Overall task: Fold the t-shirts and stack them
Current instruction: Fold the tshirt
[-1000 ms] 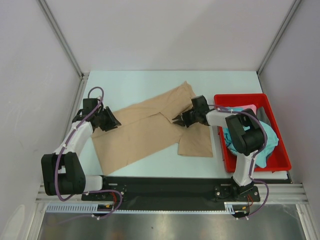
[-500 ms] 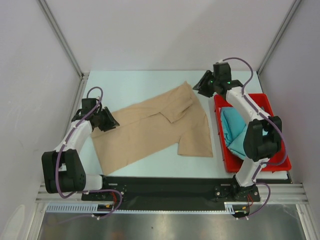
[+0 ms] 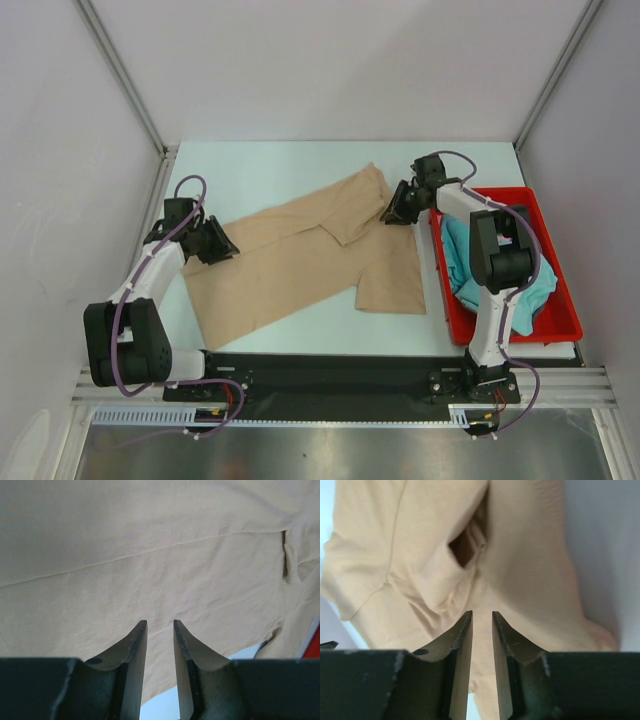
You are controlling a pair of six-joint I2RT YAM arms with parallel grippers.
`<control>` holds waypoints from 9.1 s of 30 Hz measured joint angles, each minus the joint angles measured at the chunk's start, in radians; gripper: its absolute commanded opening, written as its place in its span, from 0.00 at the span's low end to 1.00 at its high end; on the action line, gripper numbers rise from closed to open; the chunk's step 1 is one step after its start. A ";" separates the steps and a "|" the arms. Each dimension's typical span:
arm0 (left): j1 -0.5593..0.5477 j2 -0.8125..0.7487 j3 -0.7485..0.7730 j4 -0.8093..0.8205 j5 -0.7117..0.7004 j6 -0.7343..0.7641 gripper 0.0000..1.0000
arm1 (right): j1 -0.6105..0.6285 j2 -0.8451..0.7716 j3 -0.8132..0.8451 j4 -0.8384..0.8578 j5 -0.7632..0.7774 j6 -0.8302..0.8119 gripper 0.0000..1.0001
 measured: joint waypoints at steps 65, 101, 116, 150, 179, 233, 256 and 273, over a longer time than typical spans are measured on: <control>0.000 -0.034 -0.026 -0.023 0.019 0.031 0.33 | 0.117 -0.113 -0.238 0.131 0.285 0.562 0.01; 0.253 0.077 0.080 -0.037 -0.134 0.089 0.74 | 0.074 0.235 0.589 0.098 0.356 -0.252 1.00; 0.350 0.340 0.214 0.048 -0.135 0.140 0.79 | -0.046 0.528 0.763 0.087 -0.066 -0.341 0.95; 0.361 0.600 0.402 0.125 -0.067 0.114 0.00 | -0.047 0.660 0.889 0.150 0.030 -0.103 0.00; 0.335 0.286 0.171 0.051 -0.200 0.032 0.72 | -0.048 0.359 0.750 -0.089 0.282 -0.078 0.54; -0.078 -0.199 -0.005 -0.147 -0.194 -0.009 0.66 | 0.003 0.153 0.199 -0.227 0.033 -0.088 0.00; 0.154 -0.187 -0.169 -0.372 -0.391 -0.385 0.48 | 0.059 -0.047 0.132 -0.364 0.152 -0.138 0.60; 0.267 -0.088 -0.238 -0.325 -0.421 -0.424 0.53 | 0.108 -0.212 -0.113 -0.381 0.127 -0.171 0.61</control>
